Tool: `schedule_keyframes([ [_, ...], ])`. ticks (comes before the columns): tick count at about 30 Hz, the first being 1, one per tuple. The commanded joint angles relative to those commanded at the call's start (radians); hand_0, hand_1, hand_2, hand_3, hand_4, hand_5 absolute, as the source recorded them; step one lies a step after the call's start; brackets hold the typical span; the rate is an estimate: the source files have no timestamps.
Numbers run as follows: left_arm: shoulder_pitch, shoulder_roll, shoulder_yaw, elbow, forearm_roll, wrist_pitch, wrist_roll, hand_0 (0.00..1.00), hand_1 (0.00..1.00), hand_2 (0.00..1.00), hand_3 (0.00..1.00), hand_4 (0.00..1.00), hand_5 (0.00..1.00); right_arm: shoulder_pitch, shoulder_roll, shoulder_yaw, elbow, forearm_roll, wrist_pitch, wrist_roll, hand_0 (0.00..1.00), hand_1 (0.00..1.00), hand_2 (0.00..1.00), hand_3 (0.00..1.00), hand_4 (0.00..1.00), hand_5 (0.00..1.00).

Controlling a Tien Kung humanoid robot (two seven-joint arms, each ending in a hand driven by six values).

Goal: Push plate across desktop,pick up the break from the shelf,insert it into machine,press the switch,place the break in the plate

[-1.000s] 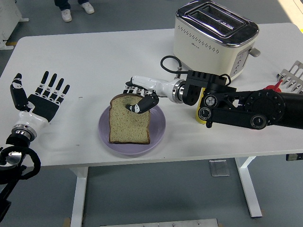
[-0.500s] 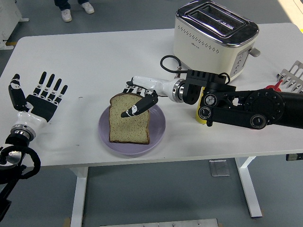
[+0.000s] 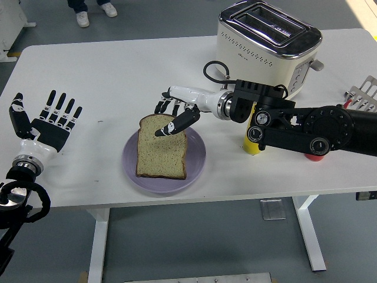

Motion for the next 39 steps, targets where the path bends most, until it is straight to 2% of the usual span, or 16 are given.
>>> schedule_keyframes([
  [8,0.000,-0.001,-0.001,0.005,-0.001,0.000,-0.001,0.830,0.783,0.762,0.735,0.780,0.998,0.000,0.002,-0.007,-0.032,0.000,-0.025,0.018,0.338,0.575,0.709,0.675,0.872,0.369],
  [15,0.002,-0.001,-0.003,-0.001,-0.002,0.000,0.000,0.830,0.783,0.762,0.736,0.780,0.998,-0.012,-0.025,0.030,0.013,-0.033,-0.042,0.024,0.334,0.572,0.696,0.672,0.868,0.362],
  [23,0.012,0.000,-0.009,-0.020,-0.006,0.000,0.003,0.829,0.783,0.761,0.735,0.779,0.998,-0.024,-0.114,0.214,0.139,-0.098,-0.031,-0.003,0.335,0.571,0.683,0.668,0.857,0.355],
  [24,0.013,0.001,-0.010,-0.023,-0.008,0.001,0.004,0.829,0.783,0.761,0.734,0.778,0.998,-0.024,-0.124,0.234,0.147,-0.096,-0.032,-0.004,0.356,0.586,0.659,0.666,0.850,0.348],
  [30,0.022,0.007,-0.019,-0.054,-0.021,0.002,0.008,0.829,0.783,0.761,0.734,0.778,0.998,-0.045,-0.207,0.395,0.199,-0.017,-0.060,-0.005,0.356,0.586,0.659,0.666,0.850,0.348],
  [32,0.026,0.009,-0.024,-0.065,-0.026,0.003,0.009,0.829,0.783,0.761,0.734,0.778,0.998,-0.057,-0.233,0.447,0.218,0.002,-0.067,-0.006,0.391,0.591,0.654,0.661,0.845,0.348],
  [36,0.034,0.013,-0.033,-0.083,-0.039,0.004,0.013,0.829,0.783,0.761,0.734,0.778,0.998,-0.092,-0.268,0.537,0.253,0.010,-0.073,-0.013,0.391,0.591,0.654,0.661,0.845,0.348],
  [37,0.036,0.014,-0.035,-0.089,-0.042,0.005,0.014,0.829,0.783,0.761,0.734,0.777,0.998,-0.104,-0.278,0.567,0.264,0.012,-0.075,-0.014,0.495,0.606,0.652,0.659,0.832,0.339],
  [39,0.039,0.015,-0.039,-0.102,-0.048,0.005,0.016,0.829,0.783,0.761,0.734,0.777,0.998,-0.135,-0.299,0.618,0.292,0.030,-0.089,-0.010,0.495,0.606,0.652,0.659,0.832,0.339],
])
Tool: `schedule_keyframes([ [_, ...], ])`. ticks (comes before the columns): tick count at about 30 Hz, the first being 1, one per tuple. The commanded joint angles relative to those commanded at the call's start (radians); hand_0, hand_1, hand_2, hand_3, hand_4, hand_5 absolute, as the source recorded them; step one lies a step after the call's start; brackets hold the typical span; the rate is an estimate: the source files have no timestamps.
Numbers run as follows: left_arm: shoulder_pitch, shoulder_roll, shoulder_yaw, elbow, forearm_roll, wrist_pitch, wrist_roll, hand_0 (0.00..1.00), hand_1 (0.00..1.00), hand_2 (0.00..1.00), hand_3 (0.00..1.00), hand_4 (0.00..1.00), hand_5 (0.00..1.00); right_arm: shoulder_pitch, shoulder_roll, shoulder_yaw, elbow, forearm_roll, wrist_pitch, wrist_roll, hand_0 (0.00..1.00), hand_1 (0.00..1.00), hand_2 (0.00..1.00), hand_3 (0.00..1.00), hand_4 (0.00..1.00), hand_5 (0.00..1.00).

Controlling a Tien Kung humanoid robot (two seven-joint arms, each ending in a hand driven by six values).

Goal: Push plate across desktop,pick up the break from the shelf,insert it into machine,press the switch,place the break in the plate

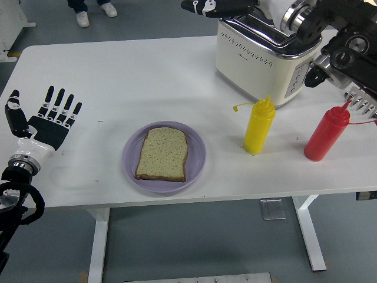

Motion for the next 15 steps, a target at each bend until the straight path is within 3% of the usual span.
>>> schedule_keyframes([
  [3,0.004,0.002,-0.006,-0.020,-0.010,0.002,0.003,0.829,0.783,0.761,0.734,0.777,0.998,-0.062,-0.036,0.082,0.050,0.051,-0.034,0.018,0.495,0.606,0.652,0.659,0.832,0.339],
  [4,0.005,0.002,-0.008,-0.025,-0.013,0.002,0.004,0.828,0.783,0.761,0.734,0.777,0.998,-0.081,-0.044,0.109,0.062,0.065,-0.043,0.024,0.614,0.626,0.650,0.650,0.823,0.337],
  [9,0.013,0.008,-0.023,-0.064,-0.036,0.007,0.008,0.828,0.783,0.761,0.734,0.777,0.998,-0.195,-0.091,0.243,0.142,0.197,-0.129,0.109,0.614,0.626,0.650,0.650,0.823,0.337],
  [10,0.014,0.009,-0.028,-0.075,-0.041,0.009,0.009,0.828,0.783,0.761,0.735,0.777,0.998,-0.226,-0.101,0.273,0.162,0.235,-0.151,0.134,0.700,0.667,0.657,0.654,0.818,0.346],
  [15,0.013,0.017,-0.052,-0.118,-0.076,0.022,0.019,0.828,0.783,0.761,0.735,0.777,0.998,-0.351,-0.118,0.388,0.193,0.410,-0.234,0.240,0.700,0.667,0.657,0.654,0.818,0.346],
])
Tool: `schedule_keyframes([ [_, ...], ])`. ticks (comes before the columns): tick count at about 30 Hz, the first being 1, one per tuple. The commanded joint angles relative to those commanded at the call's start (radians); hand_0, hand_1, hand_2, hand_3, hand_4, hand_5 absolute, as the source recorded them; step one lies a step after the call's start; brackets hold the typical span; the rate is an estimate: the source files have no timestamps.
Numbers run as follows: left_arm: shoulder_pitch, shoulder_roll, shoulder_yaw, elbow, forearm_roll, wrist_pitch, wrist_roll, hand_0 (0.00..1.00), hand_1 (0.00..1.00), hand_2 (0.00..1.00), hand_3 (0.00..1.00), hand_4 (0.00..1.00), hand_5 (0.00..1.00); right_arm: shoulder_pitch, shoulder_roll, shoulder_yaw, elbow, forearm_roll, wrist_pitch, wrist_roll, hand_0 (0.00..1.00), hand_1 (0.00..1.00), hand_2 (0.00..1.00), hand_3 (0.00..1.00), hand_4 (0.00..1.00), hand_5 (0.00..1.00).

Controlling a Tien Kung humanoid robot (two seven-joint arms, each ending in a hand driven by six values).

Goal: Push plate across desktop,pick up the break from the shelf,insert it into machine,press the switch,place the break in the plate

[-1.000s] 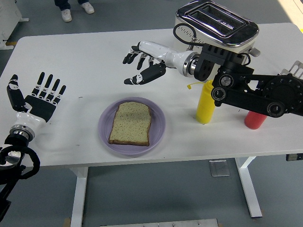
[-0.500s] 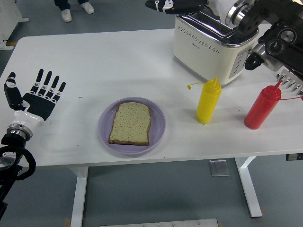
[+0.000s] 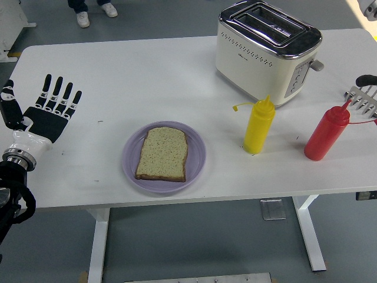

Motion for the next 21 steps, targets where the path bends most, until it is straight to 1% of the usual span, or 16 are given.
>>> schedule_keyframes([
  [1,-0.001,0.001,-0.004,-0.006,-0.007,0.003,0.002,0.827,0.782,0.762,0.746,0.775,0.998,-0.022,-0.001,0.019,0.002,0.036,-0.013,0.020,0.722,0.674,0.653,0.647,0.803,0.370],
  [4,-0.010,0.005,-0.019,-0.032,-0.043,0.013,0.009,0.827,0.782,0.762,0.746,0.775,0.998,-0.092,-0.001,0.078,0.015,0.141,-0.046,0.086,0.722,0.674,0.653,0.647,0.803,0.370],
  [6,-0.015,0.007,-0.026,-0.043,-0.062,0.017,0.014,0.827,0.782,0.762,0.746,0.775,0.998,-0.134,0.000,0.110,0.025,0.214,-0.054,0.123,0.722,0.674,0.653,0.647,0.803,0.370],
  [7,-0.018,0.007,-0.030,-0.049,-0.073,0.019,0.017,0.827,0.782,0.766,0.761,0.774,0.998,-0.154,0.000,0.126,0.032,0.250,-0.055,0.134,0.758,0.688,0.663,0.660,0.794,0.423],
  [8,-0.022,0.007,-0.039,-0.058,-0.094,0.022,0.022,0.827,0.782,0.766,0.761,0.774,0.998,-0.180,0.000,0.144,0.042,0.283,-0.051,0.142,0.758,0.688,0.663,0.660,0.794,0.423],
  [12,-0.033,0.008,-0.061,-0.080,-0.159,0.035,0.037,0.827,0.782,0.766,0.761,0.774,0.998,-0.262,0.008,0.190,0.076,0.425,-0.033,0.142,0.758,0.688,0.663,0.660,0.794,0.423],
  [13,-0.035,0.007,-0.064,-0.084,-0.169,0.037,0.039,0.826,0.785,0.776,0.779,0.772,0.998,-0.275,0.010,0.198,0.083,0.445,-0.029,0.141,0.794,0.729,0.704,0.704,0.798,0.494],
  [14,-0.037,0.007,-0.069,-0.090,-0.188,0.041,0.041,0.826,0.785,0.776,0.779,0.772,0.998,-0.296,0.014,0.210,0.093,0.477,-0.024,0.138,0.794,0.729,0.704,0.704,0.798,0.494],
  [18,-0.041,0.004,-0.081,-0.109,-0.240,0.049,0.050,0.826,0.785,0.776,0.779,0.772,0.998,-0.371,0.047,0.246,0.093,0.588,-0.005,0.118,0.794,0.729,0.704,0.704,0.798,0.494],
  [19,-0.041,0.003,-0.082,-0.109,-0.248,0.050,0.052,0.828,0.791,0.797,0.797,0.771,0.998,-0.382,0.053,0.251,0.093,0.613,-0.002,0.115,0.811,0.751,0.730,0.732,0.811,0.550],
  [21,-0.043,-0.001,-0.083,-0.109,-0.264,0.051,0.056,0.828,0.791,0.797,0.797,0.771,0.998,-0.400,0.071,0.257,0.093,0.654,0.004,0.103,0.811,0.751,0.730,0.732,0.811,0.550],
])
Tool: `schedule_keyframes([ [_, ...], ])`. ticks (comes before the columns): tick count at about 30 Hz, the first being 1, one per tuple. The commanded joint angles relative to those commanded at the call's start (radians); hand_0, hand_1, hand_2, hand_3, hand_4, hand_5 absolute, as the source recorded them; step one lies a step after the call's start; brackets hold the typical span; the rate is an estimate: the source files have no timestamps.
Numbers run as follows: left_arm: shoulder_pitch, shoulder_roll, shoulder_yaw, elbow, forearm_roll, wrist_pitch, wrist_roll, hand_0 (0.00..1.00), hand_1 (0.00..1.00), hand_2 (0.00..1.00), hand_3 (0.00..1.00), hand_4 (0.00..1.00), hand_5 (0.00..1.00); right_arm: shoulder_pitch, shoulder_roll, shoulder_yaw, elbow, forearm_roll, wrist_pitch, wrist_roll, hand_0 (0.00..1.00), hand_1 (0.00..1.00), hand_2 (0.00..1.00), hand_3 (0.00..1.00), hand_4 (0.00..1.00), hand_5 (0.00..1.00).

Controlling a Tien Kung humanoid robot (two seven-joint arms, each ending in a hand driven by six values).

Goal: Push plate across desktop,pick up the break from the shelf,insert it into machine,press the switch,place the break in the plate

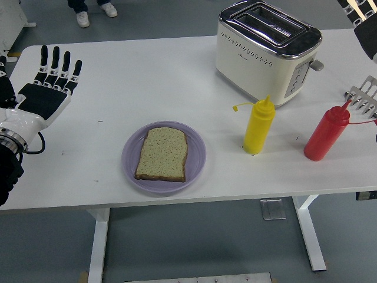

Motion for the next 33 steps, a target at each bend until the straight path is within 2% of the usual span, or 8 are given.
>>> schedule_keyframes([
  [4,-0.005,-0.010,0.007,0.000,-0.021,0.000,0.005,0.829,0.796,0.811,0.797,0.770,0.998,-0.029,0.031,0.014,0.000,0.056,0.010,-0.019,0.814,0.757,0.738,0.737,0.805,0.540],
  [11,-0.008,-0.015,0.004,0.000,-0.024,-0.001,0.005,0.829,0.796,0.812,0.794,0.768,0.998,-0.071,0.060,0.031,0.000,0.092,0.014,-0.036,0.815,0.759,0.744,0.739,0.798,0.525],
  [21,-0.008,-0.016,0.009,0.000,0.000,-0.008,0.000,0.829,0.796,0.812,0.796,0.767,0.998,-0.084,0.070,0.038,0.000,0.084,0.018,-0.047,0.815,0.760,0.746,0.740,0.798,0.515],
  [22,-0.008,-0.016,0.009,0.000,0.001,-0.009,0.000,0.830,0.797,0.811,0.801,0.764,0.998,-0.085,0.070,0.038,0.000,0.082,0.018,-0.048,0.816,0.761,0.746,0.740,0.800,0.556],
  [33,-0.010,-0.013,0.005,0.000,0.002,-0.008,-0.001,0.829,0.799,0.810,0.804,0.765,0.998,-0.090,0.070,0.050,0.000,0.071,0.015,-0.051,0.814,0.758,0.744,0.739,0.801,0.554],
])
